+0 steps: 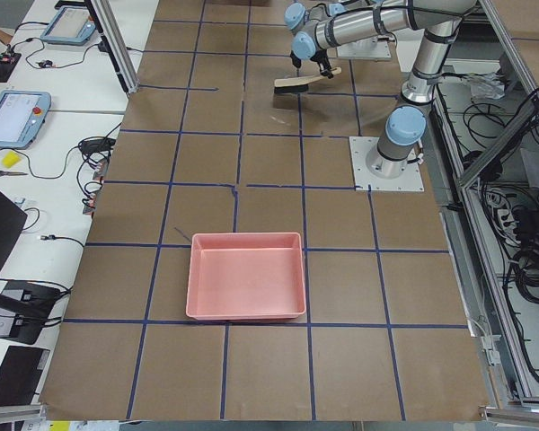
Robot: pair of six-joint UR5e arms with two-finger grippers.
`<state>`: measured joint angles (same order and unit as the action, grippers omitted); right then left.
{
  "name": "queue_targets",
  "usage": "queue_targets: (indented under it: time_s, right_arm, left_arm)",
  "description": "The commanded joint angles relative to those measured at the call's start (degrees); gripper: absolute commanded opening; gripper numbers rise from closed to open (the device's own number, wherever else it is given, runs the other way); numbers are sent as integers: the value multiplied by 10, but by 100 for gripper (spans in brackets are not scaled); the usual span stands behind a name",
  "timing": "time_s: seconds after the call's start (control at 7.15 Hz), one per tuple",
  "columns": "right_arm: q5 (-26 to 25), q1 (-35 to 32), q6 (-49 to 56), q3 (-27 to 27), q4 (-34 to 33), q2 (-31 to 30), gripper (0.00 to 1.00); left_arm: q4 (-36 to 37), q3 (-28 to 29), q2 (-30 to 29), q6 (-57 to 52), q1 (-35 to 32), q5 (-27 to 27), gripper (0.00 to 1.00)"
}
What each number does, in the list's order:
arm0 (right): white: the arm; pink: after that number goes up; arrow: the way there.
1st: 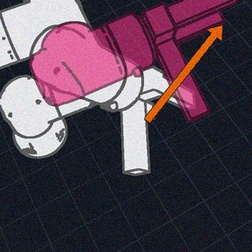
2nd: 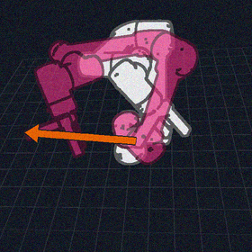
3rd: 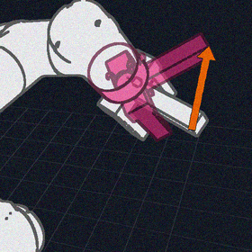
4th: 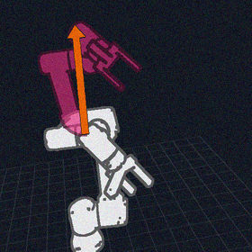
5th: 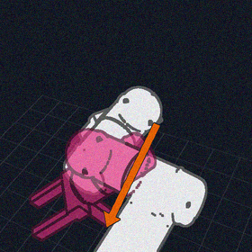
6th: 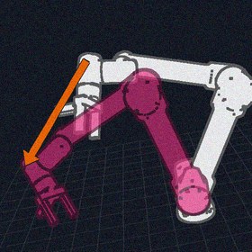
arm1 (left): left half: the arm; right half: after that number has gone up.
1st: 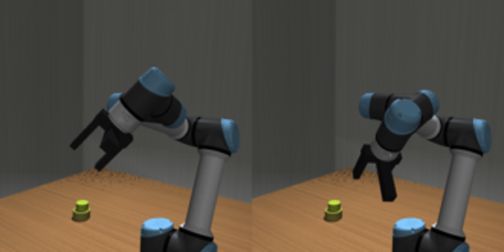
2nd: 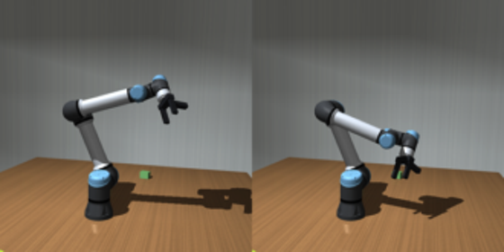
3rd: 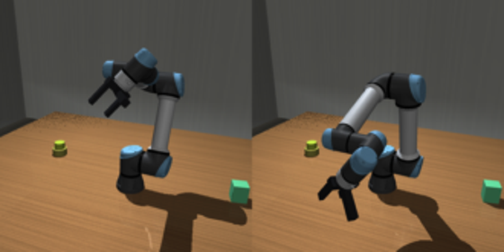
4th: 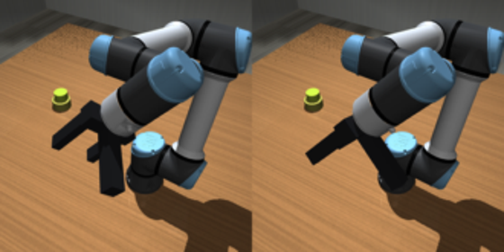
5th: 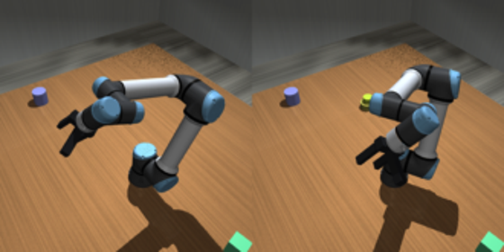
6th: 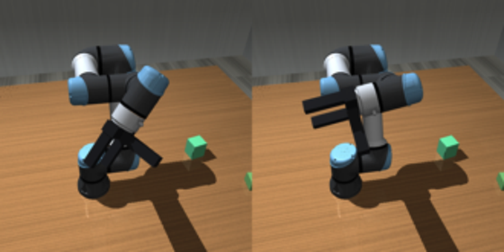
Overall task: Sweep and dump trash in nearest bin
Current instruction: 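Tilt the dustpan with the right gripper to dump food into the bag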
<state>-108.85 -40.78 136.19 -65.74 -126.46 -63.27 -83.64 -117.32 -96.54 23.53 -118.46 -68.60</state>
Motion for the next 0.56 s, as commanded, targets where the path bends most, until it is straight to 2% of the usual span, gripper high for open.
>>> queue_targets:
  time_s: [0.0, 0.14, 0.42]
  right_arm:
    - [-22, -5, -1, -42, -53, -7, 0]
    - [-19, -6, -2, -37, -36, -9, 0]
    - [35, -6, -13, -35, -8, -38, 0]
  left_arm:
    - [1, -7, -3, -5, -2, 0, 6]
    - [1, -8, -6, -5, -5, 0, 6]
    - [1, -8, -9, -4, -5, 0, 6]
